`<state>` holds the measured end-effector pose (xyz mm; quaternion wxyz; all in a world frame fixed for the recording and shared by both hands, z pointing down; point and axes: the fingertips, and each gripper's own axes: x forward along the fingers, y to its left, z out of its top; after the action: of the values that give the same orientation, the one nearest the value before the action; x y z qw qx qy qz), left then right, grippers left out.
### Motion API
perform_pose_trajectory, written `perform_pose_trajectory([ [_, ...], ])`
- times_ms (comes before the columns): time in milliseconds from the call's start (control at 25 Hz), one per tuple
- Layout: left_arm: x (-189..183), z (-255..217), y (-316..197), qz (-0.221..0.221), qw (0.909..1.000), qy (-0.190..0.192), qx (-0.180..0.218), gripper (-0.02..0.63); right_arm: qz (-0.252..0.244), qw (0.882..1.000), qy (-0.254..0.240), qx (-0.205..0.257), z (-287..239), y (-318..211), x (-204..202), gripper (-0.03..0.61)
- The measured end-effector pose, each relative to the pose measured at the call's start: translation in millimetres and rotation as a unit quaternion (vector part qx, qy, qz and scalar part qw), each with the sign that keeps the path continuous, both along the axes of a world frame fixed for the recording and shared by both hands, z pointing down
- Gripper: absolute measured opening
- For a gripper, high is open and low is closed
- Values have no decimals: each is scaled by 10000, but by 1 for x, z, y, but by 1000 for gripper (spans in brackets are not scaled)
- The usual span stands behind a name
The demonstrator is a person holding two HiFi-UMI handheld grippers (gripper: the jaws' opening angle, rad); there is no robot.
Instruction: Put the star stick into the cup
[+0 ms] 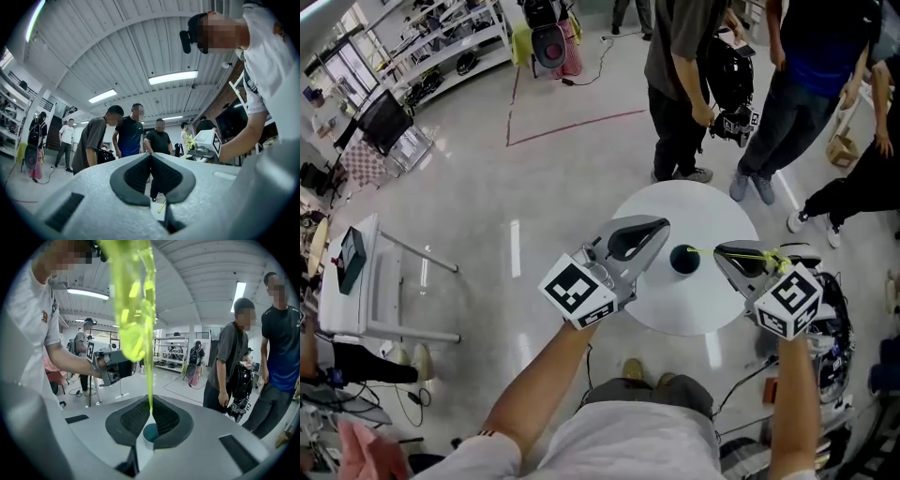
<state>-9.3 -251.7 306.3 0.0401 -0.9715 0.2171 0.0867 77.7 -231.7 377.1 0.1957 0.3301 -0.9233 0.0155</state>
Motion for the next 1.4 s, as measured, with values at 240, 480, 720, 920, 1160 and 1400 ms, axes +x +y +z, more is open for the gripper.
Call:
perform_pose_trajectory([
  [240,4,12,-14,-6,9999,-56,-114,15,-96,9990,298,-320,33,-13,-5,21],
  [480,9,28,-25,-75,9994,-54,-335,15,-266,9963,549,-607,65,-27,-9,21],
  [720,14,49,-35,-169,9985,-133,-497,15,-500,9912,916,-813,95,-37,-18,21],
  [920,20,64,-39,-246,9973,-200,-666,15,-744,9847,1218,-996,121,-37,-23,21],
  [1160,27,71,-40,-269,9966,-263,-731,15,-928,9801,1326,-1151,135,-38,-29,21],
  [1400,26,79,-42,-355,9954,-252,-849,15,-1025,9772,1348,-1284,145,-38,-34,21],
])
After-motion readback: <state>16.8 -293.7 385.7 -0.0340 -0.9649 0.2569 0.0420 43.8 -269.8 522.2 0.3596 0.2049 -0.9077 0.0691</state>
